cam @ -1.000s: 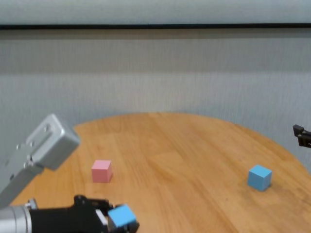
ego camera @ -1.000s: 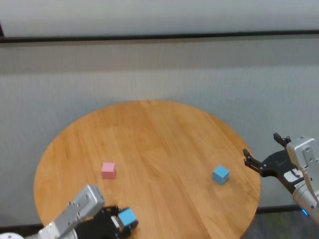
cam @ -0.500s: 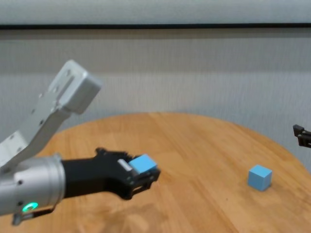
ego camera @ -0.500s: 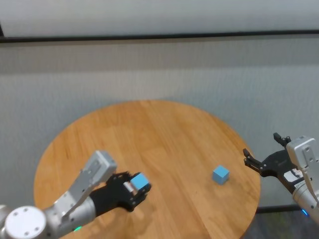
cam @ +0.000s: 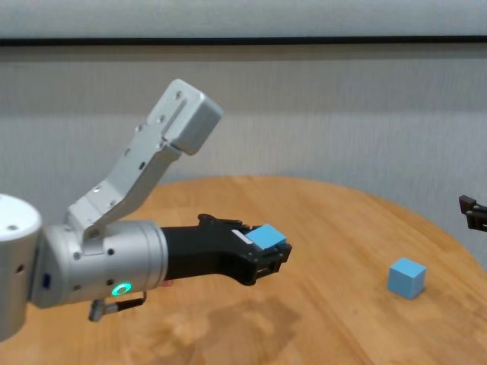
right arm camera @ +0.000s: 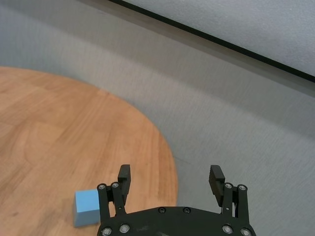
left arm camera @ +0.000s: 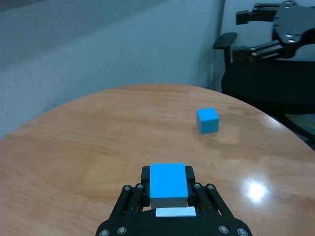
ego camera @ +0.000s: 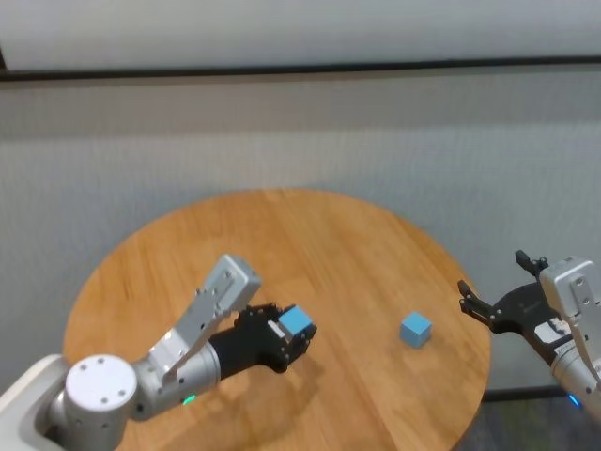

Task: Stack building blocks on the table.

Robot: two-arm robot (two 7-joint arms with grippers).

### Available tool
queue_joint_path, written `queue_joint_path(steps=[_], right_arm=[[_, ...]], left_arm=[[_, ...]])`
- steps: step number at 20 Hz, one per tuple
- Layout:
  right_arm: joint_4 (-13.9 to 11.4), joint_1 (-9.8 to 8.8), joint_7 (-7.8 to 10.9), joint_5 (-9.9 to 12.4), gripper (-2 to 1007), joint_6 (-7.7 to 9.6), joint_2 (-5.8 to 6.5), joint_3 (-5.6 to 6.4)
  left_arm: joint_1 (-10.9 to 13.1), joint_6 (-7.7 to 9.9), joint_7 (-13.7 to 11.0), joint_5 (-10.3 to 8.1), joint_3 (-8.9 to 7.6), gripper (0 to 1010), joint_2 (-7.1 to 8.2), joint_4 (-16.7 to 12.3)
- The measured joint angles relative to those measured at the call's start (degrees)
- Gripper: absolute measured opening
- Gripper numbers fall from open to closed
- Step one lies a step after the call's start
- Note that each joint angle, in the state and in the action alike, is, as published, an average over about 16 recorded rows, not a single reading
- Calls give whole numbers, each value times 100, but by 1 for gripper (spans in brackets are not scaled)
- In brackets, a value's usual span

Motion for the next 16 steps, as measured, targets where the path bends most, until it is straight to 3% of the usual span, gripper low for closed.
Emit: queue_joint_path(steps=[8, 16], right_arm=[[0, 0, 0, 0, 1005, 0, 0, 0], [0, 0, 0, 0, 1005, 0, 0, 0]], left_arm=[[-449, 5, 45, 0, 58, 396, -441, 772], [-788, -47, 68, 40, 84, 396, -754, 1465]])
